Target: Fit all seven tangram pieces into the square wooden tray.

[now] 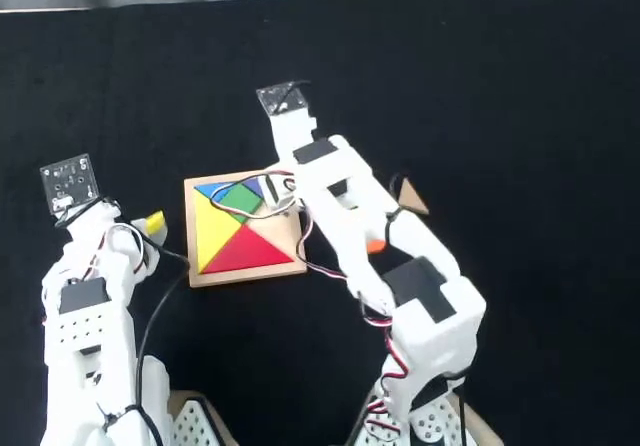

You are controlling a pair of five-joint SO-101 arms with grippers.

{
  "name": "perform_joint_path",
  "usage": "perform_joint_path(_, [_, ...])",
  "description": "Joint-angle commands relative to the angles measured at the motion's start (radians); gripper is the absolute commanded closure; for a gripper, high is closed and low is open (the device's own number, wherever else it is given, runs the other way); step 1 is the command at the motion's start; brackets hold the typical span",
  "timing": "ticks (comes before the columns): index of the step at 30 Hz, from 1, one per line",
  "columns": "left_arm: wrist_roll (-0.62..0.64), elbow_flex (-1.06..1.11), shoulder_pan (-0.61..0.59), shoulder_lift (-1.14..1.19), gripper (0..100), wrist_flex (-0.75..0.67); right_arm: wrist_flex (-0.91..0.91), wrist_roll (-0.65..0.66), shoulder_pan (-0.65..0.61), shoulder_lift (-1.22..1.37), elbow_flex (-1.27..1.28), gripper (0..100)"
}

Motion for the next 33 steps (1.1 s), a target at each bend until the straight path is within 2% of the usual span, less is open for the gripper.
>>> perform_joint_path(1, [0.002, -0.008, -0.012, -0.015, 71, -0.018, 0.040, -0.023, -0.015, 0.001, -0.048, 86.4])
perform_joint_path(15, [0.002, -0.008, -0.012, -0.015, 71, -0.018, 0.064, -0.015, -0.014, -0.067, -0.010, 86.1])
perform_joint_path(21, [0.002, -0.008, -0.012, -0.015, 71, -0.020, 0.072, 0.043, -0.057, -0.088, 0.008, 86.1])
perform_joint_path(33, [0.002, -0.008, -0.012, -0.015, 71, -0.020, 0.072, 0.040, -0.049, 0.073, -0.120, 86.4])
